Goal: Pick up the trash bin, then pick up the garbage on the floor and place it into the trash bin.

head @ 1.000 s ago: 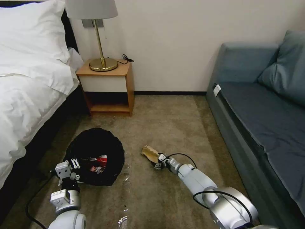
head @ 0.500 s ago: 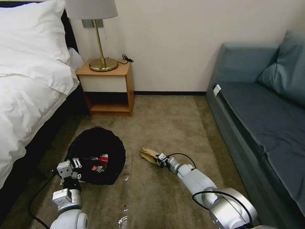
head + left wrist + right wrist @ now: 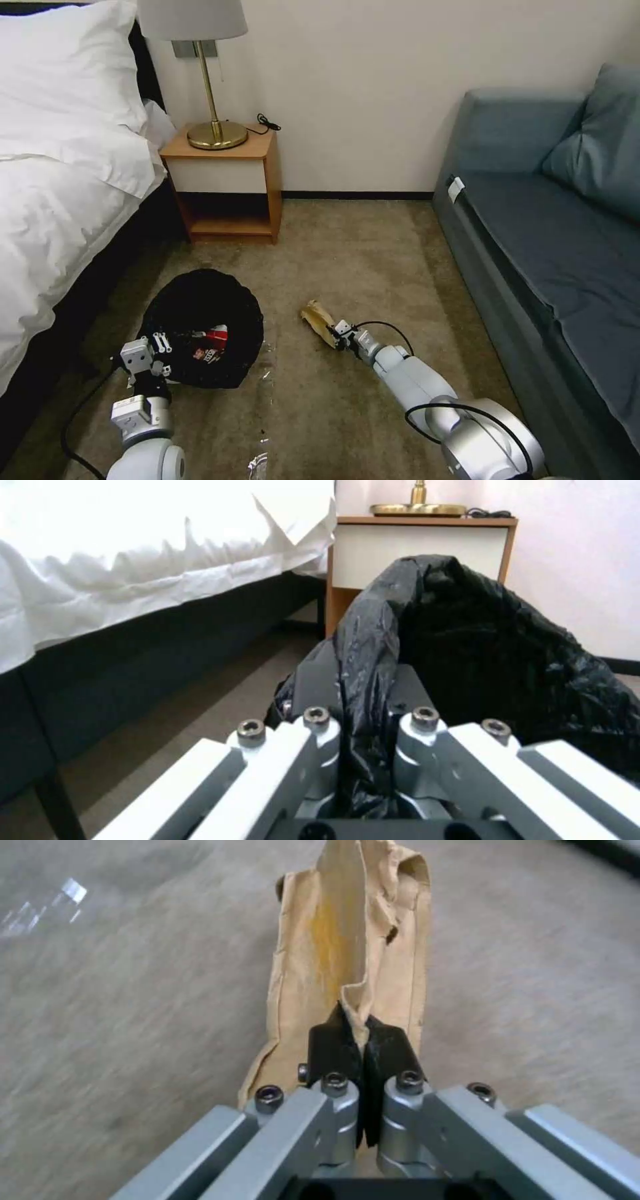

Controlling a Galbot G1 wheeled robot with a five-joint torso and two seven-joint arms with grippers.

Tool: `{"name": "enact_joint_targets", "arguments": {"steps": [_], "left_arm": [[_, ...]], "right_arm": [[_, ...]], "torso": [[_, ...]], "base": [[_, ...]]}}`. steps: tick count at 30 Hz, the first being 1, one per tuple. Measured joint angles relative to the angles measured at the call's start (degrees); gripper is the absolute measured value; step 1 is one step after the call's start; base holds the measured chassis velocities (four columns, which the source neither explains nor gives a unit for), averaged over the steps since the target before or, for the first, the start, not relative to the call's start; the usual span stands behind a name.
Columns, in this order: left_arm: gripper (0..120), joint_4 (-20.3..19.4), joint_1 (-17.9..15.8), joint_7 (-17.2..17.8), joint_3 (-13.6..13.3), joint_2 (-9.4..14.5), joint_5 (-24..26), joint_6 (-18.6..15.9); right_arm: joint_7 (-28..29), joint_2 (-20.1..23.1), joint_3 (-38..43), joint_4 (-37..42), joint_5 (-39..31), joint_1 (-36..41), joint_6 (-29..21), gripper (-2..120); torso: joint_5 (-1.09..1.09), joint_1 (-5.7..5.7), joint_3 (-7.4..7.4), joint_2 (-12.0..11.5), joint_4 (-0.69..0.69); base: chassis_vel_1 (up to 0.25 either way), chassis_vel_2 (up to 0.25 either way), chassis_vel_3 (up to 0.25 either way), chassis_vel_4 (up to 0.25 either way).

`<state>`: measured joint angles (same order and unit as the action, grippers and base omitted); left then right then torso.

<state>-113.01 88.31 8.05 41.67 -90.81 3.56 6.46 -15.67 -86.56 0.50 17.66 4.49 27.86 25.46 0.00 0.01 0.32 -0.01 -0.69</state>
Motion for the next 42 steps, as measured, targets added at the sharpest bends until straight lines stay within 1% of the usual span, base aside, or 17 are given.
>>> {"name": "enact_joint_targets", "arguments": {"steps": [1, 3, 4, 5, 6, 9, 11, 13, 15, 18, 21, 22, 23, 26, 31, 36, 42], "left_arm": [[5, 0.00, 0.00, 0.00, 0.00, 0.00, 0.00, 0.00], [5, 0.72, -0.46, 0.13, -0.24, -0.04, -0.14, -0.12], [5, 0.72, -0.46, 0.13, -0.24, -0.04, -0.14, -0.12], [5, 1.01, -0.62, 0.16, -0.43, -0.07, -0.12, -0.17], [5, 1.01, -0.62, 0.16, -0.43, -0.07, -0.12, -0.17], [5, 1.79, -1.32, 0.33, -0.61, -0.11, -0.11, -0.41], [5, 1.95, -1.52, 0.38, -0.68, -0.12, -0.11, -0.52], [5, 2.05, -1.65, 0.38, -0.74, -0.12, -0.11, -0.59], [5, 2.53, -1.99, 0.44, -0.74, -0.10, 0.00, -0.72], [5, 2.78, -2.10, 0.45, -0.72, -0.09, 0.04, -0.75], [5, 3.60, -2.37, 0.49, -0.52, -0.04, 0.26, -0.80], [5, 3.60, -2.37, 0.49, -0.52, -0.04, 0.26, -0.80], [5, 3.85, -2.51, 0.52, -0.43, -0.02, 0.35, -0.81], [5, 3.99, -2.60, 0.52, -0.40, -0.01, 0.41, -0.81], [5, 4.23, -3.04, 0.55, -0.48, -0.29, 0.75, -0.87], [5, 4.25, -3.48, 0.63, -0.94, -0.82, 0.68, -1.00], [5, 4.26, -3.77, 0.71, -1.12, -0.99, 0.69, -1.10]], "right_arm": [[0.00, 0.00, 0.00, 0.00, 0.00, 0.00, 0.00, 0], [1.27, 1.52, 2.02, 4.49, -0.88, 0.97, 1.34, 0], [1.27, 1.52, 2.02, 4.49, -0.88, 0.97, 1.34, 0], [2.10, 2.26, 2.97, 7.96, -1.97, 1.71, 2.40, 0], [2.10, 2.26, 2.97, 7.96, -1.97, 1.71, 2.40, 0], [4.00, 2.41, 5.00, 13.59, -3.42, 2.67, 7.26, 0], [4.53, 1.93, 5.95, 14.81, -3.17, 2.67, 8.60, 0], [4.91, 1.60, 6.44, 15.74, -3.11, 2.68, 9.27, 0], [6.01, 1.30, 6.49, 21.48, -4.78, 3.75, 10.09, 0], [6.35, 1.50, 5.91, 24.11, -5.31, 4.44, 10.11, 0], [7.01, 1.91, 3.30, 32.61, -6.05, 6.91, 11.02, 0], [7.01, 1.91, 3.30, 32.61, -6.05, 6.91, 11.02, 0], [7.40, 2.19, 1.64, 36.09, -6.53, 8.09, 11.06, 0], [7.70, 2.44, 0.39, 38.25, -6.80, 8.91, 11.06, 0], [9.68, 3.41, -6.28, 46.62, -6.98, 12.43, 10.56, 0], [10.44, 3.36, -10.85, 49.40, -6.18, 14.20, 10.39, 0], [10.53, 3.12, -12.90, 49.97, -5.34, 15.75, 10.65, 0]], "torso": [[0.00, 0.00, 0.00, 0.00, 0.00], [-0.01, 0.00, 0.01, 0.00, -0.02], [-0.01, 0.00, 0.01, 0.00, -0.02], [-0.01, 0.00, 0.00, 0.00, -0.01], [-0.01, 0.00, 0.00, 0.00, -0.01], [-0.01, 0.00, 0.00, 0.00, -0.01], [-0.02, 0.00, 0.00, 0.00, -0.01], [-0.01, 0.00, 0.00, 0.00, -0.01], [-0.02, 0.00, 0.00, 0.00, 0.01], [-0.01, 0.00, 0.00, 0.00, 0.00], [-0.01, 0.00, 0.00, 0.00, 0.00], [-0.01, 0.00, 0.00, 0.00, 0.00], [-0.02, 0.00, 0.00, 0.00, 0.00], [-0.02, 0.00, 0.00, 0.00, 0.00], [-0.01, 0.00, 0.00, 0.01, 0.00], [-0.02, 0.00, 0.00, 0.01, 0.00], [-0.02, 0.00, 0.00, 0.01, 0.00]], "base": [[0.000, 0.000, 0.000, 0.000], [0.000, 0.000, 0.000, 0.000], [0.000, 0.000, 0.000, 0.000], [0.000, 0.000, 0.000, 0.000], [0.000, 0.000, 0.000, 0.000], [0.000, 0.000, 0.000, 0.000], [0.000, 0.000, 0.000, 0.000], [0.000, 0.000, 0.000, 0.000], [0.000, 0.000, 0.000, 0.000], [0.000, 0.000, 0.000, 0.000], [0.000, 0.000, 0.000, 0.000], [0.000, 0.000, 0.000, 0.000], [0.000, 0.000, 0.000, 0.000], [0.000, 0.000, 0.000, 0.000], [0.000, 0.000, 0.000, 0.000], [0.000, 0.000, 0.000, 0.000], [0.000, 0.000, 0.000, 0.000]]}}
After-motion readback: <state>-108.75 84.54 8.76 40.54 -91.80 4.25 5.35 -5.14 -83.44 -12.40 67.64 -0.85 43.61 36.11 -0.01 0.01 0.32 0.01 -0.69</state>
